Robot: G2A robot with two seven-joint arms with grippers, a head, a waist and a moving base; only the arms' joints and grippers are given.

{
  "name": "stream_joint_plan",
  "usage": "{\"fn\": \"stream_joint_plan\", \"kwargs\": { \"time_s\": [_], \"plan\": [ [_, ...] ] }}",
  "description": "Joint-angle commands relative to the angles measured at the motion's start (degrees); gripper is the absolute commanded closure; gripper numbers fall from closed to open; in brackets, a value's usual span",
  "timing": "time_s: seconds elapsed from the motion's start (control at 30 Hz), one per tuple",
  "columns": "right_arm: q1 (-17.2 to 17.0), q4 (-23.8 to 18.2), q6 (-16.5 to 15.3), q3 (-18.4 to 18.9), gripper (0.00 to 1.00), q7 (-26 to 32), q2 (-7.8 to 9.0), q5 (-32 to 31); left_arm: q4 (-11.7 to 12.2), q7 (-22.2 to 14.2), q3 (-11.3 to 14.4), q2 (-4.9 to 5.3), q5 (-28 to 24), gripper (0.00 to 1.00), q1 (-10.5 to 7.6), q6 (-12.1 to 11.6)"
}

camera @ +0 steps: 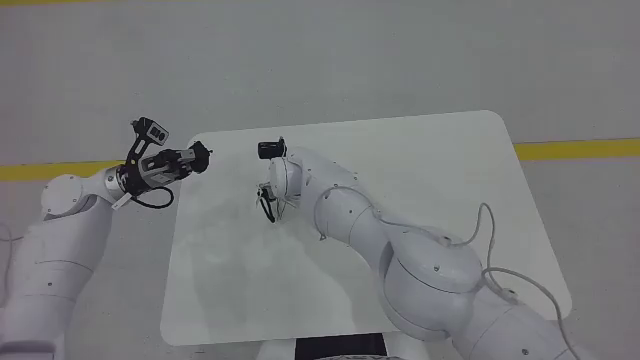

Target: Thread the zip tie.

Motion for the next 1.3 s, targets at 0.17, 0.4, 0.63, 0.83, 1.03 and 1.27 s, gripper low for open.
{"fn": "stream_joint_plan", "kwargs": {
  "time_s": [0.17,0.4,0.63,0.83,1.03,1.27],
  "plan": [
    [0.1,0.4,0.0,-1.7,0.65,0.3,-0.16,0.7,0.0,0.0,0.0,0.00,0.0,1.00,0.00,0.0],
    [-0.1,1.5,0.0,-3.8,0.69,0.3,-0.40,1.6,0.0,0.0,0.0,0.00,0.0,1.00,0.00,0.0],
    [-0.4,1.6,0.0,-3.8,0.75,0.5,-0.40,0.7,0.0,0.0,0.0,0.00,0.0,1.00,0.00,0.0],
    [-0.6,1.2,0.0,-3.8,0.75,1.2,-0.40,-0.9,0.0,0.0,0.0,0.00,0.0,1.00,0.00,0.0],
    [-0.8,0.2,0.0,-3.8,0.75,2.3,-0.40,-3.4,0.0,0.0,0.0,0.00,0.0,1.00,0.00,0.0],
    [-0.6,1.0,0.0,-3.8,0.74,3.1,-0.40,-4.9,0.0,0.0,0.0,0.00,0.0,1.00,0.00,0.0]
  ]
}}
